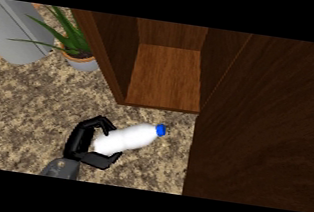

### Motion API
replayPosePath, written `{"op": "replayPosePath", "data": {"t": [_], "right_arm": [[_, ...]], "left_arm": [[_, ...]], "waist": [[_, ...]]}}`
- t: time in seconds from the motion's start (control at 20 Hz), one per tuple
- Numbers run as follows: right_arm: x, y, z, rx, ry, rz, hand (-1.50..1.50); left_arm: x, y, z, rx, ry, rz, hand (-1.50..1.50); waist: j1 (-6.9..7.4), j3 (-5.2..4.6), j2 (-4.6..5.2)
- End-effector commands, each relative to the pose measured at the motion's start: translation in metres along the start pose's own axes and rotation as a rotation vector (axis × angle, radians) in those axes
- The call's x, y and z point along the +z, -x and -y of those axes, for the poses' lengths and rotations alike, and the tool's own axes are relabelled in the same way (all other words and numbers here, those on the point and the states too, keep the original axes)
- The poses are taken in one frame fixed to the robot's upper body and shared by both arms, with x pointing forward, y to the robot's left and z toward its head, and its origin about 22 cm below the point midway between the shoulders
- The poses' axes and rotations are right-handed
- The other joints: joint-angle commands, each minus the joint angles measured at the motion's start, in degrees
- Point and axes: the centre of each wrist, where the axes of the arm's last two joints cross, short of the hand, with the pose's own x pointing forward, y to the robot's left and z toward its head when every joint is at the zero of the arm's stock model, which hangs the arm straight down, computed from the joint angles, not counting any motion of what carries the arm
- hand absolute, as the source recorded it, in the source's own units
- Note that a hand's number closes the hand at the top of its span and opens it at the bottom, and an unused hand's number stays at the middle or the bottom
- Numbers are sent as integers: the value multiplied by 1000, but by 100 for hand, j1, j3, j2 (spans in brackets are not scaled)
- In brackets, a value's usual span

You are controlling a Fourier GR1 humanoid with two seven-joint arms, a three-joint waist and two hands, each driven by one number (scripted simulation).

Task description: Pick up the bottled water, place it into the cabinet and close the cabinet

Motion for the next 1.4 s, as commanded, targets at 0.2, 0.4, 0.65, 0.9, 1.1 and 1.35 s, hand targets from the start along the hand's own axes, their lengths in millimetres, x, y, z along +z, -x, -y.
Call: {"op": "replayPosePath", "data": {"t": [0.2, 0.4, 0.65, 0.9, 1.1, 1.35], "right_arm": [[0, -34, -3, -7, -2, 44, -150], [-3, -34, 1, -3, -10, 53, -150], [-3, -23, 6, 13, 29, 63, -150], [7, -31, 11, 19, 14, 49, -150], [6, -20, 19, 8, 16, 65, -150], [7, -17, 18, 3, -11, 68, -150]], "left_arm": [[-34, -32, 47, 80, 6, 6, 150], [-82, -68, 80, 37, 12, 10, 150], [-120, -103, 108, 47, 15, -22, 150], [-132, -113, 124, -6, -31, -40, 150], [-167, -132, 132, -38, -76, -73, 150], [-188, -133, 124, 0, -138, -119, 150]], "waist": [[-43, -5, -41], [-89, -8, 0], [-52, -7, 28], [-106, -7, 23], [-154, -7, 72], [-226, -12, 106]]}}
